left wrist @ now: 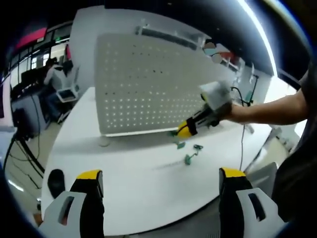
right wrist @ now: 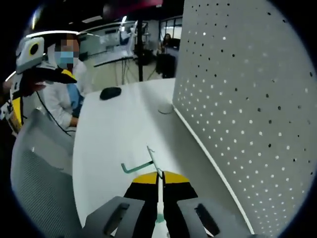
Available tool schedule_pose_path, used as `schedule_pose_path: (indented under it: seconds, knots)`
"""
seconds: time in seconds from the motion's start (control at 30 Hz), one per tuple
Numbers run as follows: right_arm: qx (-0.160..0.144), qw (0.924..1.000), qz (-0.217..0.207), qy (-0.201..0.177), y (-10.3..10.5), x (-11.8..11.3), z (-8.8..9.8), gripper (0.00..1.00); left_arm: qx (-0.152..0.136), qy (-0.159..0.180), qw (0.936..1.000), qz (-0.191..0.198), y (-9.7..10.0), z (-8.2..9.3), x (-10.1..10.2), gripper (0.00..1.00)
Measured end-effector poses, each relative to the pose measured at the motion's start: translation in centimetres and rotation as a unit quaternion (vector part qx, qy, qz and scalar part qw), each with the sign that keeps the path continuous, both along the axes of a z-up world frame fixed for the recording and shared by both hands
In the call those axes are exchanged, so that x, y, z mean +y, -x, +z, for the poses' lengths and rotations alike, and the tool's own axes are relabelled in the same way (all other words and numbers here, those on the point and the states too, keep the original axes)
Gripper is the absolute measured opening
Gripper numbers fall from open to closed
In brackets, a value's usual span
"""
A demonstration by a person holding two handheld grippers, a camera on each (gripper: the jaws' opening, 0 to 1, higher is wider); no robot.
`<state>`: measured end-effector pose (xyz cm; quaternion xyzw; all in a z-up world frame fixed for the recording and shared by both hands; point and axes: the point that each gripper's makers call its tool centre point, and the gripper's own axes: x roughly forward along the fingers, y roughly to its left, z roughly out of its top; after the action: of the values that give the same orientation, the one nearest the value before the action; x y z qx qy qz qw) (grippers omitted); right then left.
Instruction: Insert the hook assembly into the mounting plate slot until the hook locks in place.
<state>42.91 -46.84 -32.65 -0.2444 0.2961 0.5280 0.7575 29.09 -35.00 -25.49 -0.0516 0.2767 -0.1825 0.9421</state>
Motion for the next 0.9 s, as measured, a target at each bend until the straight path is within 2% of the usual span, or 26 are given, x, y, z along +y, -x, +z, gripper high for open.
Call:
schedule_pose_path:
  seconds: [0.17, 0.2, 0.27, 0.4, 0.5, 0.67, 0.73, 0.9]
  knots:
    - [0.017, 0.9995, -0.004, -0.028, 1.0, -0.3, 1.0, 0.00, -0.004, -0.005, 0.9999, -0.013, -0.7, -0.1, 0.0, 0.93]
    - [0.020, 0.9993, -0.003, -0.032, 1.3, -0.3, 1.2, 0.00, -0.012, -0.007, 0.9997, -0.018, -0.9, 0.1, -0.1, 0.92]
    - [0.022, 0.9990, 0.000, -0.039, 1.8, -0.4, 1.7, 0.00, -0.025, 0.003, 0.9995, -0.020, -1.4, 0.5, -0.2, 0.91]
    - [0.042, 0.9966, -0.006, -0.070, 2.6, -0.5, 2.9, 0.00, -0.021, 0.020, 0.9991, -0.030, -1.9, 0.3, -0.8, 0.84]
    - [0.060, 0.9932, -0.014, -0.099, 3.3, -0.6, 4.0, 0.00, -0.023, 0.029, 0.9985, -0.040, -2.3, 0.3, -1.4, 0.80]
    - [0.079, 0.9896, -0.009, -0.119, 4.7, -0.8, 4.8, 0.00, -0.026, 0.033, 0.9975, -0.058, -2.5, 0.7, -2.5, 0.75]
    - [0.090, 0.9870, -0.006, -0.133, 5.4, -0.6, 5.2, 0.00, -0.037, 0.039, 0.9962, -0.068, -2.6, 1.1, -3.0, 0.71]
    - [0.132, 0.9769, 0.000, -0.168, 6.9, -0.4, 5.7, 0.00, -0.045, 0.048, 0.9942, -0.085, -2.8, 1.7, -3.6, 0.61]
